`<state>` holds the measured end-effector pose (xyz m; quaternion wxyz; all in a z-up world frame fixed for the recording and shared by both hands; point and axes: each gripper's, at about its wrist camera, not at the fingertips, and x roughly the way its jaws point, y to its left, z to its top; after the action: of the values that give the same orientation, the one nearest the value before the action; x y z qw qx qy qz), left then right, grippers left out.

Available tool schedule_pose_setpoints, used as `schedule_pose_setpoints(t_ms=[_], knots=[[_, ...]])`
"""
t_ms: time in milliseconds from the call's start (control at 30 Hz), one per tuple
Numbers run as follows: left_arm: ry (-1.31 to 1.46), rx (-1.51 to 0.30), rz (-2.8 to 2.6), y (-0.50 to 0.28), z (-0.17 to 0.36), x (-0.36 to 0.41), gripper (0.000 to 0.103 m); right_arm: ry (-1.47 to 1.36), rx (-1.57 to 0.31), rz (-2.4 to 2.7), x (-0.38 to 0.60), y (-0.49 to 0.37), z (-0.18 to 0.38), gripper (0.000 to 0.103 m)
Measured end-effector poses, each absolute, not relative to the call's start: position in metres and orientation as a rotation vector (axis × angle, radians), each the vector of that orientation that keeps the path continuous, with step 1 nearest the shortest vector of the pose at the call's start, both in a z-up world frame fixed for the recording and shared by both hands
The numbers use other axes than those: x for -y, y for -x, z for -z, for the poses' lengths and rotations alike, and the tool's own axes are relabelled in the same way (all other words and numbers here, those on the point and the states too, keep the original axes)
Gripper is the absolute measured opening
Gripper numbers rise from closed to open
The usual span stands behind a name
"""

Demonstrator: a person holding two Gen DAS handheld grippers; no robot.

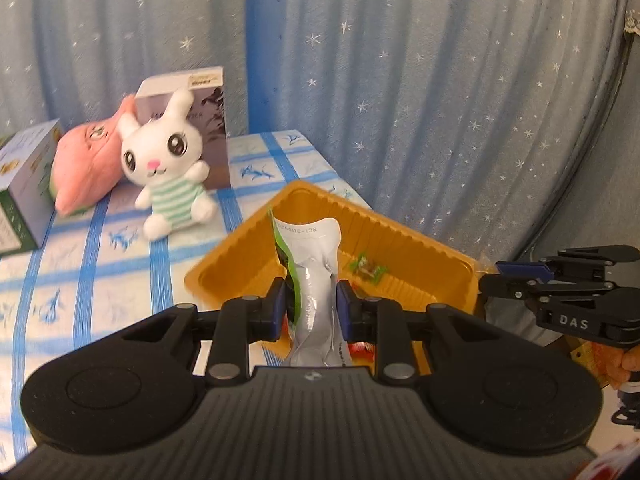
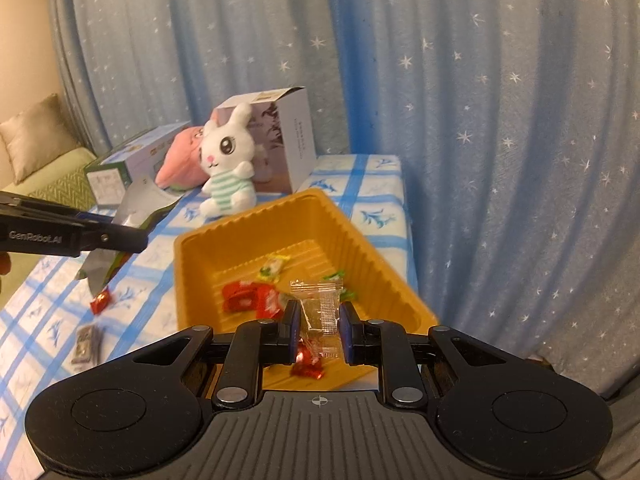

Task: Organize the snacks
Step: 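Carry the biscuit packet and white bar over the orange tray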

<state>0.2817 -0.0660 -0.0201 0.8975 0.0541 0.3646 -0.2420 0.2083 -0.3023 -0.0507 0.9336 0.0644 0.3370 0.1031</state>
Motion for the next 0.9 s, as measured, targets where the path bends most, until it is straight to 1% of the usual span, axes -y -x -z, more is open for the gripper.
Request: schedule_pose_setpoints(t_ms=[200, 467, 667, 900], knots=[[-0.16, -0.763, 0.513, -0.32, 0.031, 0.082, 0.024, -0.13, -0.695, -0.201, 0.308, -0.238, 0.054, 0.021], [-0.236, -0.806, 0.522, -0.366, 0.063, 0.093, 0.024, -0.133, -0.72, -0.192, 0.312, -0.26, 0.067, 0.021], [-0.304, -0.854, 0.505, -0.383, 0.09, 0.098, 0.024, -0.146, -0.742, -0.18, 0.314, -0.266, 0.075, 0.021], [-0.327, -0.898, 0.495, -0.392, 0.107, 0.097, 0.025, -0.154, -0.756, -0.172, 0.315, -0.272, 0.08, 0.021]])
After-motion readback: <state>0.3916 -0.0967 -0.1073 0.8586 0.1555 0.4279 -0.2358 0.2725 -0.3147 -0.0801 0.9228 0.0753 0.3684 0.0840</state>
